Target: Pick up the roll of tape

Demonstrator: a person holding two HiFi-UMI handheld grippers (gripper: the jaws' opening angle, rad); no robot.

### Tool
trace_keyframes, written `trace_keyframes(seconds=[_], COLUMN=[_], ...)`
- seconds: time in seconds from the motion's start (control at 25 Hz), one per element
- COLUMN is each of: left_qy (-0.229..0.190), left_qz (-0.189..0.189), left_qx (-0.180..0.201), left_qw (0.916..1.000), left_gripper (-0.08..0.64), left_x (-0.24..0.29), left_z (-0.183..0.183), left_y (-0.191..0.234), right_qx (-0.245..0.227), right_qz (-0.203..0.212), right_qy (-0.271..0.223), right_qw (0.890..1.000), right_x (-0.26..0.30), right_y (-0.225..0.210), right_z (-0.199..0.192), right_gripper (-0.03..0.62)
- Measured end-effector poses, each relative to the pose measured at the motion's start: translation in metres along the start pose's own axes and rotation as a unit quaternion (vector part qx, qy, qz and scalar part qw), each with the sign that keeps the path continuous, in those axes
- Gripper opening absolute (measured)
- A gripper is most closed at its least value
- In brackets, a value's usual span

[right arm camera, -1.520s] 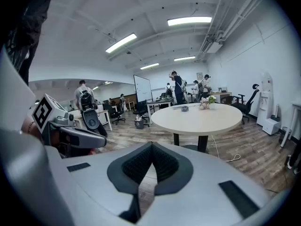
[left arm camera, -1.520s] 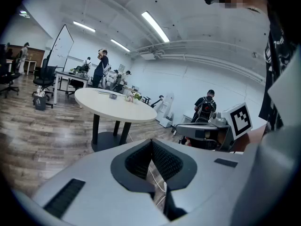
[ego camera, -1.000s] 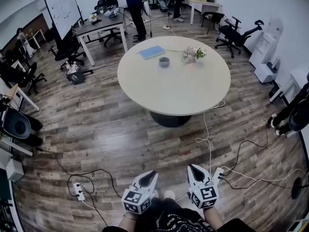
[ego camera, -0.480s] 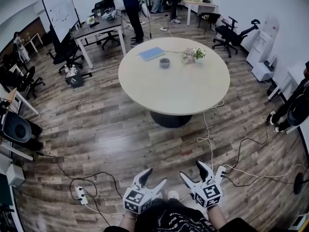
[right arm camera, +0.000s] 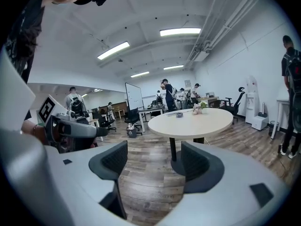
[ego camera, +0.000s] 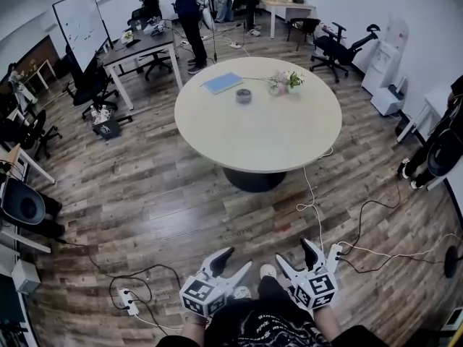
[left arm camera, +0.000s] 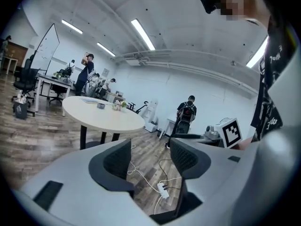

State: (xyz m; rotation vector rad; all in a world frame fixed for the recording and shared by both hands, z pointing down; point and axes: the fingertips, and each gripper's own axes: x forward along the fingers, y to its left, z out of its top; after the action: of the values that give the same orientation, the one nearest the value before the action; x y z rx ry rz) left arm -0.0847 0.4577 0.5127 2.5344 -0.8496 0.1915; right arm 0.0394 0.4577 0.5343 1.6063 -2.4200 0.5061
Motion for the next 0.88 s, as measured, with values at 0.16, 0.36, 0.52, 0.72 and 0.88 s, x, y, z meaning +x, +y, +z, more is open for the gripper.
trace_keyframes(seconds=[0.16,0.36,0.52,0.72,0.88], left_qy=[0.001,-0.023,-0.024,-0.028,-0.03], left_qz=[0.005,0.025,0.069,0.107,0.132], left_qx=[0.014,-0.006,0.01,0.001,-0.004], left_qw=[0.9999,0.9994,0.9973,0.9939,0.9908], left_gripper=[0.302,0.311,0.312,0.313,0.316], left_x=[0.008,0.036,0.07,0.112,0.146], left_z=[0.005,0.029,0.052,0.077,0.095], left_y=[0.014,0.037,0.063,0.097,0.114], right_qx=[-0.007,-0.011,-0.027,-0.039,-0.053], right_qz=[0.01,0.027,0.04,0.065,0.085], right_qy=[0.001,0.011,0.024,0.032,0.034], right_qw=[1.0,1.0,0.999,0.997,0.994], right_x=[0.017,0.053,0.093,0.153,0.188], right_y=[-0.004,-0.03,-0.064,-0.099,-0.126], right_z=[0.005,0.016,0.03,0.061,0.08], right_gripper=[0.344,0.342,0.32,0.313,0.313])
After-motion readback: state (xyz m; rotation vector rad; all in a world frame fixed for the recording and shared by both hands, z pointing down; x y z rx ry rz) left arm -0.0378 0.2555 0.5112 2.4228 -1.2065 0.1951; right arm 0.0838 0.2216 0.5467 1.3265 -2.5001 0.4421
